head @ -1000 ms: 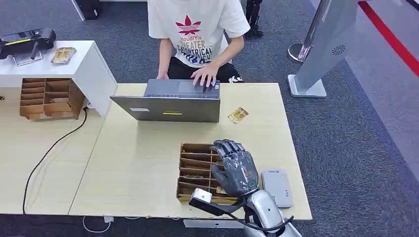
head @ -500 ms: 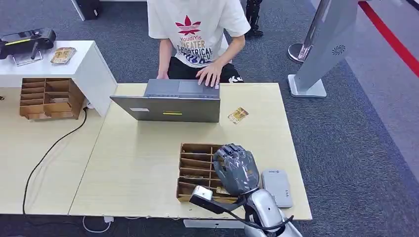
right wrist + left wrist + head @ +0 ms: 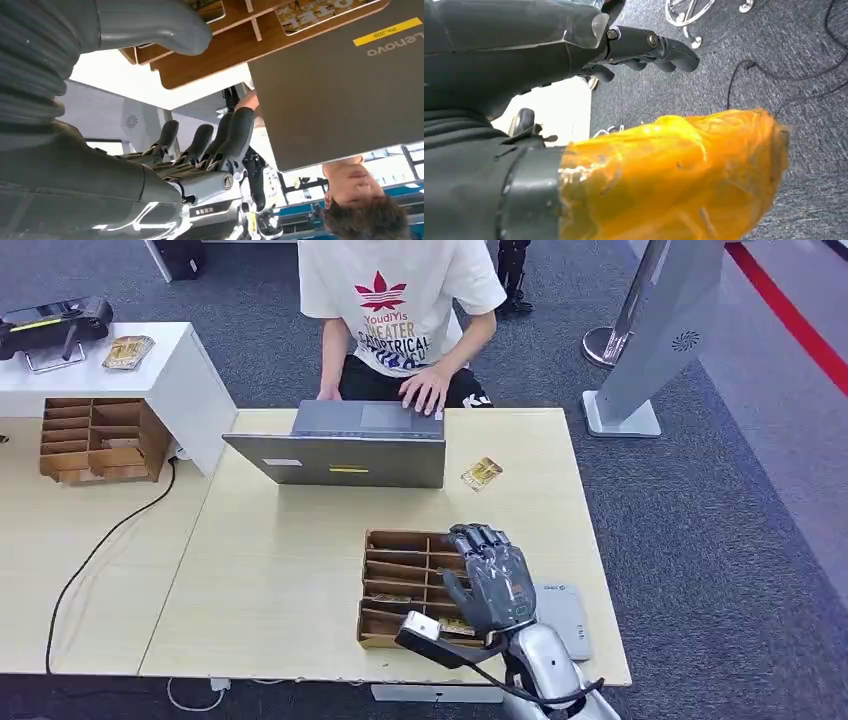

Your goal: Pass the card to the sensor for recognition and then transmit it.

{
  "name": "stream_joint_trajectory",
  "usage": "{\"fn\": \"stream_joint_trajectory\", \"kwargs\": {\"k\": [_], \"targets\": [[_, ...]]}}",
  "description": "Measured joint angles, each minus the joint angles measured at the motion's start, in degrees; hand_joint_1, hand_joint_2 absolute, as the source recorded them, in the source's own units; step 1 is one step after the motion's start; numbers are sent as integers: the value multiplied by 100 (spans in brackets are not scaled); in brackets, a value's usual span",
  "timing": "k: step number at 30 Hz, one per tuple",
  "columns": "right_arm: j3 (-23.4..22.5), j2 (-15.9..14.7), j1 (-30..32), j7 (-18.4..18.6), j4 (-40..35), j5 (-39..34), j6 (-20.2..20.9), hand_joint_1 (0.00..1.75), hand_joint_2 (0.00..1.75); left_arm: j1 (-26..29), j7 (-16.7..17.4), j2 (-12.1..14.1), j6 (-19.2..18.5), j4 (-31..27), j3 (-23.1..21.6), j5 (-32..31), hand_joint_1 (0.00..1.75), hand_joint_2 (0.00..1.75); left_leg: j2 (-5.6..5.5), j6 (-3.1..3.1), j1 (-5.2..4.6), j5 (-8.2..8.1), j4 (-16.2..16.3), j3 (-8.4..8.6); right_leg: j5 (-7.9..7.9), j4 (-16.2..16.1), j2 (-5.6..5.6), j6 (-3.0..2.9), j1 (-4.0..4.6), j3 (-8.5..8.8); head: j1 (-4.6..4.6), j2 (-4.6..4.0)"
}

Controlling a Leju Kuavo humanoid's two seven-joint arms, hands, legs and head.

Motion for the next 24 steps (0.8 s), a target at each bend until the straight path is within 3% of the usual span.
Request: {"fn": "stream_joint_trajectory", "kwargs": {"k": [6,10,24], "targets": [[-63,-11,18,4,0,4,7,72,175,0,0,2,2,0,20,7,0,0,0,0,0,0,0,0,0,0,0,0,0,0,0,0],[-109,-20,36,30,-2,46,7,84,175,0,0,2,4,0,22,24,0,0,0,0,0,0,0,1,0,0,0,0,0,1,0,0],[-227,-96,216,7,-267,122,9,86,175,2,0,11,24,0,120,90,0,0,0,0,0,0,0,1,0,0,0,0,0,0,0,0]]}}
